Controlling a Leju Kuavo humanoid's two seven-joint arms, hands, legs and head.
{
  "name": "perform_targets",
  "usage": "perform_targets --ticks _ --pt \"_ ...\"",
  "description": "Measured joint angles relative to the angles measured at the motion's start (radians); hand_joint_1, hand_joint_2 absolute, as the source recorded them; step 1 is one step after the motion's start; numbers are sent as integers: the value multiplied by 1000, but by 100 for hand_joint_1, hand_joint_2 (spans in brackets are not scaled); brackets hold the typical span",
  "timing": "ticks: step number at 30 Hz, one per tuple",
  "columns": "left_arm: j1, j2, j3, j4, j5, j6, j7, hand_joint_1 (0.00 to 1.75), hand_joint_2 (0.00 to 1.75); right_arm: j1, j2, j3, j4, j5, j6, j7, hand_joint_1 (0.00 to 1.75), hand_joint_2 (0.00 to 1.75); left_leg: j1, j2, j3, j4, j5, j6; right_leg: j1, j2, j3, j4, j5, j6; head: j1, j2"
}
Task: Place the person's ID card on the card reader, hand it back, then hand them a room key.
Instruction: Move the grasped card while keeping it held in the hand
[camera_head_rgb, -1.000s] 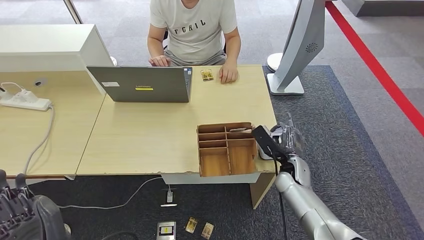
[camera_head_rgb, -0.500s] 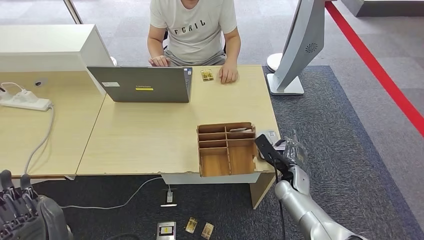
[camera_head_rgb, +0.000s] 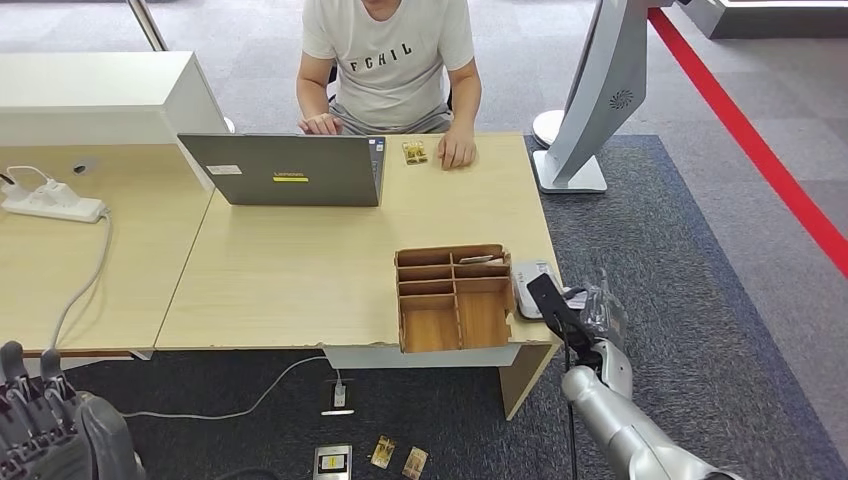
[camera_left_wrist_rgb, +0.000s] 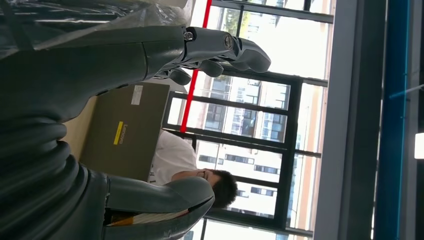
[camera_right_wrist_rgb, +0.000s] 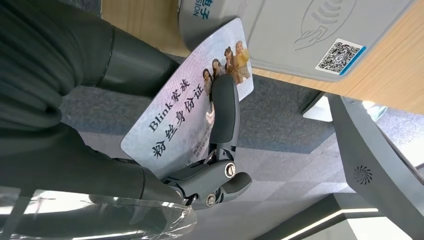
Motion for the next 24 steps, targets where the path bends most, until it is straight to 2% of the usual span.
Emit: perform_targets --ticks 10,16,19,24 --pt "4 0 0 1 -5 0 0 0 175 -11 40 -25 -6 -116 43 -172 175 175 0 0 -1 0 1 0 0 0 -1 1 0 0 0 0" --pt "7 2 4 11 -3 0 0 0 175 -31 71 -25 -45 -156 43 -224 175 175 0 0 -4 0 1 0 0 0 -3 2 0 0 0 0" --pt "8 3 6 20 -2 0 0 0 175 -60 85 -25 -91 -159 20 -226 175 175 0 0 -4 0 1 0 0 0 -4 2 1 0 0 0" --pt "8 -3 11 35 -12 0 0 0 175 -129 105 -23 -192 -121 -41 -153 175 175 0 0 -5 0 2 0 0 0 -5 2 1 0 0 0"
